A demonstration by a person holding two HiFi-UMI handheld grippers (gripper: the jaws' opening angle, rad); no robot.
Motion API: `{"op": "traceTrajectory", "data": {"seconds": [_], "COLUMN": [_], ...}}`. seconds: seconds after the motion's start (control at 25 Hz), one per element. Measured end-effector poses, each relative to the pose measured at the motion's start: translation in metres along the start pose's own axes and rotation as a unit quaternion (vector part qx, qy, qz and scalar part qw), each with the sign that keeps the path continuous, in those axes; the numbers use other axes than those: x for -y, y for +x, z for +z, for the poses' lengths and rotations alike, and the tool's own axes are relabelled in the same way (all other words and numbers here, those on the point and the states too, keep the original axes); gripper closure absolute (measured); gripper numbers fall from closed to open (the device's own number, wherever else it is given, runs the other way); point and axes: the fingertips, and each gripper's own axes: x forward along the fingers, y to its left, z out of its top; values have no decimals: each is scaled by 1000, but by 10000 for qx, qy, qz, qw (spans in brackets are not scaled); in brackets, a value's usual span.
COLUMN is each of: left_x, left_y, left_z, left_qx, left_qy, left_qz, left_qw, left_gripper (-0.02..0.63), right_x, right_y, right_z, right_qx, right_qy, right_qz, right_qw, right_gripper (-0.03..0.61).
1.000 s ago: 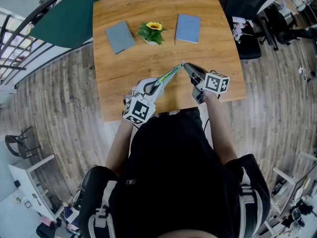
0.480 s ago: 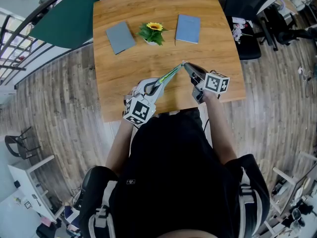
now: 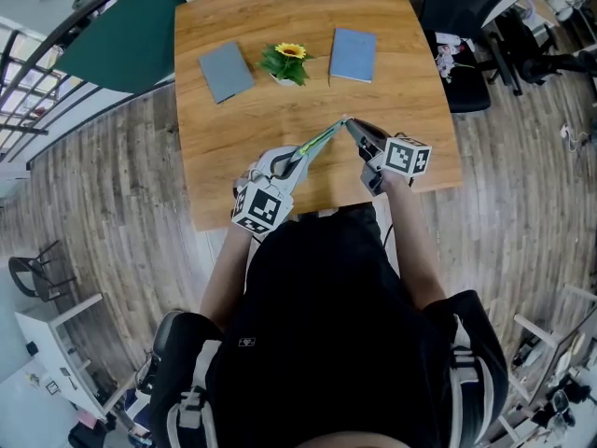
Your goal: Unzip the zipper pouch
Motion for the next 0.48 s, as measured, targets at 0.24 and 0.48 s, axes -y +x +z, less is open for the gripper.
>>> {"op": "traceTrajectory", "data": {"seconds": [0.24, 0.48], "left_x": [1, -3], "left_y": [0, -2], "left_z": [-2, -3], "left_qx": [15, 4], "left_qy": [-19, -52], "left_qz": [-30, -47], "left_qw": [10000, 10000], "left_gripper": [610, 609], "right_x": [-1, -4], "right_y": [0, 3], "right_z": [0, -6], "right_qx": [54, -73], "right_qy": [-81, -356], "right_qz": [82, 95], "right_qw": [9999, 9993], "right_gripper": [563, 490]}}
